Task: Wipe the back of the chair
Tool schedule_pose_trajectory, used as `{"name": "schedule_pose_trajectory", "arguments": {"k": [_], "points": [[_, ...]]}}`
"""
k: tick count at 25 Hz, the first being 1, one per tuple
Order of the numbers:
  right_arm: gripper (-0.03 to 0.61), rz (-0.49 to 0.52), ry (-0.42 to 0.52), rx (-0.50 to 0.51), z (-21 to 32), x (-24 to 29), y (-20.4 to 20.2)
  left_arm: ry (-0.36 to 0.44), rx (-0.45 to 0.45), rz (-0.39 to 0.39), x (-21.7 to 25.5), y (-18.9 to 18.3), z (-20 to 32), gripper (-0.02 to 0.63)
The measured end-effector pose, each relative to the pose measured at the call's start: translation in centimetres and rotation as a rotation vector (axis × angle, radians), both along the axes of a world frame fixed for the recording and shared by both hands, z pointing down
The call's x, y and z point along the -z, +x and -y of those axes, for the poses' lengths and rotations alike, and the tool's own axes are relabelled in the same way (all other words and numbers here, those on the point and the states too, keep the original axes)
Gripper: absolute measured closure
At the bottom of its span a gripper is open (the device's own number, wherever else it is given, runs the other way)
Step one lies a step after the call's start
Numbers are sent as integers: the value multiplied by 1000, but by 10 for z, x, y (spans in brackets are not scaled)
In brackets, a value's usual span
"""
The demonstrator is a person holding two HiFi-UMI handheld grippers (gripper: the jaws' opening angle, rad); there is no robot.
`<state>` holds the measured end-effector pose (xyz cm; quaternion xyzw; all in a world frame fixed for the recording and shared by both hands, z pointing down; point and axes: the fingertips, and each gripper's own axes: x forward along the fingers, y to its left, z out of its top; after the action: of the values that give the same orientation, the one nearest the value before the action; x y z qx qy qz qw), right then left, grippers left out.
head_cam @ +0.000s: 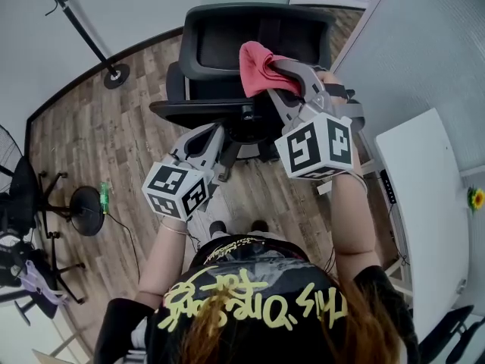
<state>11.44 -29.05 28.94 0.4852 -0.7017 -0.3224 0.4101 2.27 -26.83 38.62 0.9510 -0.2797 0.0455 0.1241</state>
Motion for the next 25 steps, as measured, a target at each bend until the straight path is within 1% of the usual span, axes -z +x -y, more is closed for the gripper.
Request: {"name": "schedule_pose_trajectory", "arguments": {"k": [12, 25], "points": [[516, 41, -12, 43, -23, -12, -5, 16, 14, -3, 6, 12, -13, 621], [517, 108, -51, 139, -57, -35, -13, 32, 76, -4, 9, 24, -32, 620]]}}
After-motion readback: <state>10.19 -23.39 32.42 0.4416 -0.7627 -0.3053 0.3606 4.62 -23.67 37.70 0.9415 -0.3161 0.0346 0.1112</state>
